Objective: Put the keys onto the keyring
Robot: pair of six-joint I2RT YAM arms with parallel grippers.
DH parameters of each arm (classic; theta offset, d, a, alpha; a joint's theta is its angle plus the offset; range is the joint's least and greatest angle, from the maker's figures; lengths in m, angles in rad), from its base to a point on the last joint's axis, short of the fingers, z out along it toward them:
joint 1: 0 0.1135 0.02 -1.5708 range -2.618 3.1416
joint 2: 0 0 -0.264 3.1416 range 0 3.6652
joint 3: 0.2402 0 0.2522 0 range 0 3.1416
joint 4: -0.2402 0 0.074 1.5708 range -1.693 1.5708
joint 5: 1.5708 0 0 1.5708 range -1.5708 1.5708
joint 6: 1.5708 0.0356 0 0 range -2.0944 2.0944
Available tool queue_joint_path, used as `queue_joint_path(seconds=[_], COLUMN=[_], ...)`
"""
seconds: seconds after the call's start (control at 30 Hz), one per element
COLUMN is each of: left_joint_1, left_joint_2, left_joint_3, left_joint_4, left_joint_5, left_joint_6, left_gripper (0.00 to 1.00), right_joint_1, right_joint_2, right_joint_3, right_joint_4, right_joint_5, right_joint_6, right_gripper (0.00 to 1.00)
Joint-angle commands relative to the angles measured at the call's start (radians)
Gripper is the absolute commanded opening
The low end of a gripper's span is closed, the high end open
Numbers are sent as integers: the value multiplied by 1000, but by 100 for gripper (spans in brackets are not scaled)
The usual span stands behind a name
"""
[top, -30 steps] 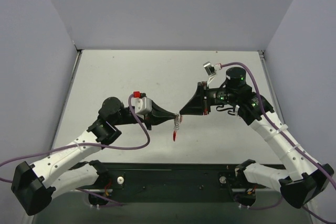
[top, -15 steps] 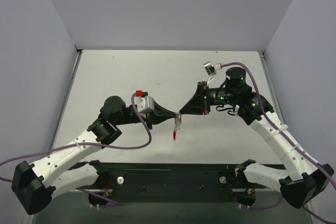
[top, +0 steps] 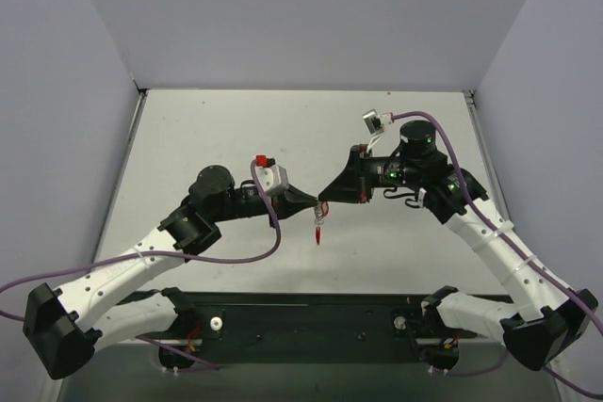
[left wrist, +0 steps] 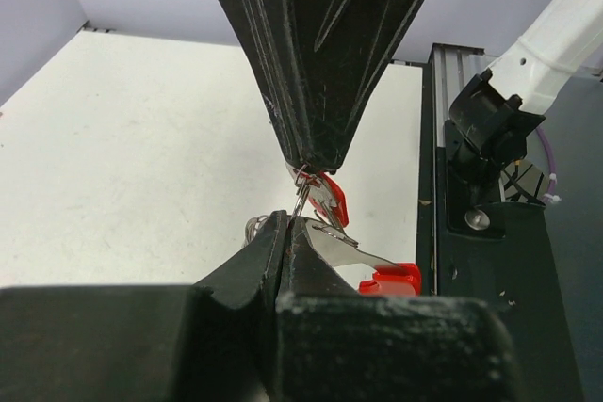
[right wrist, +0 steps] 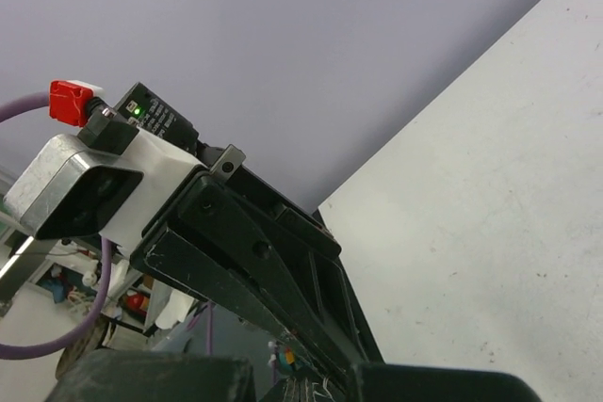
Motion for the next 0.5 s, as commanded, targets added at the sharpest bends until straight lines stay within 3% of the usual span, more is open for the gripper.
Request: queue_joint_path(seconds=[0.0,0.47], left_joint_1=[-7,-37], left_joint_2=[8,1], left_joint_3=[65,76], left_joint_4=[-29,-40], left_joint_5=[-84,-167], left_joint_6=[28,37], left_gripper=[0,0], right_joint_1=[23,29], right_joint_2=[12,39], right_joint_3=[45,42], right_joint_4=[30,36], right_joint_5=[-10,55], right_joint_6=[28,82], right_gripper=[0,0])
